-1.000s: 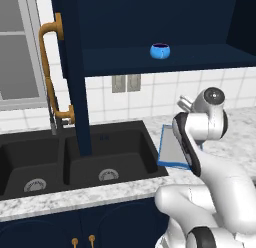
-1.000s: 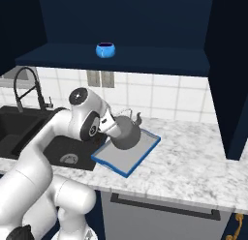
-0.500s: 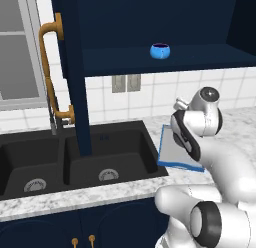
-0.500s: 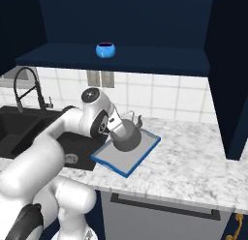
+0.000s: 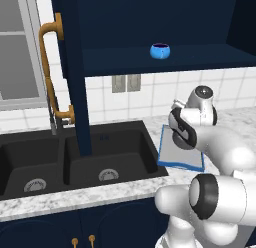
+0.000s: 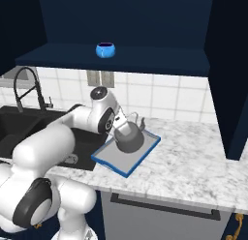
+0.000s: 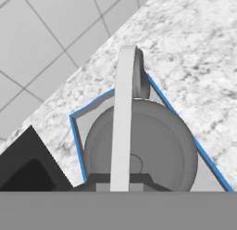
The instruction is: Pick the kettle from the counter and place it on the tray. Then pick the mug from the cabinet and place it on the tray. Then close the cabinet doors.
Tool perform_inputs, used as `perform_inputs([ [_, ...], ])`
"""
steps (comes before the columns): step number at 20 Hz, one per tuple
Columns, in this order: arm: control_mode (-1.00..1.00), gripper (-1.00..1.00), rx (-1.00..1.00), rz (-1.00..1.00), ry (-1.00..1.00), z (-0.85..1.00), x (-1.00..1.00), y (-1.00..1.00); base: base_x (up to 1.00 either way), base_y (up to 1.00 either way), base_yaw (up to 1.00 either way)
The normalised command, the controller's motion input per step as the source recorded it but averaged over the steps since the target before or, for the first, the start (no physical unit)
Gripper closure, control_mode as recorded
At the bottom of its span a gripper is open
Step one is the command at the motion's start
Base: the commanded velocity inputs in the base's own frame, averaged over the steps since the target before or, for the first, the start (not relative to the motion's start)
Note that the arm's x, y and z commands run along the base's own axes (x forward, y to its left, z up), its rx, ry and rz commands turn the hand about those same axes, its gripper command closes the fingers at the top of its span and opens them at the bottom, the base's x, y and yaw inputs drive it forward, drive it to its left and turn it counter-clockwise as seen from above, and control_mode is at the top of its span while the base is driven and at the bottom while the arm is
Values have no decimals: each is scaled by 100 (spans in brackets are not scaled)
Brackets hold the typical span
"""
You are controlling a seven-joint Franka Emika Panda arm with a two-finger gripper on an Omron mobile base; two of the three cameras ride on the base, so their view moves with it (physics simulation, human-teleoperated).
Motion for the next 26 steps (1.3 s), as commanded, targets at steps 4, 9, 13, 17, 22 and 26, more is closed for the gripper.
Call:
perform_inputs([
  [4, -100, 100, 1, 5, 0, -3, 25, -14, 0, 0, 0],
  [9, -100, 100, 4, 6, 5, -9, 22, -7, 0, 0, 0],
  [13, -100, 100, 2, 3, 10, -21, 29, -5, 0, 0, 0],
  [17, -100, 100, 0, 0, 4, -14, 40, -8, 0, 0, 0],
  [22, -100, 100, 0, 1, 1, -12, 37, -8, 0, 0, 0],
  [26, -100, 100, 0, 3, 1, -22, 27, -7, 0, 0, 0],
])
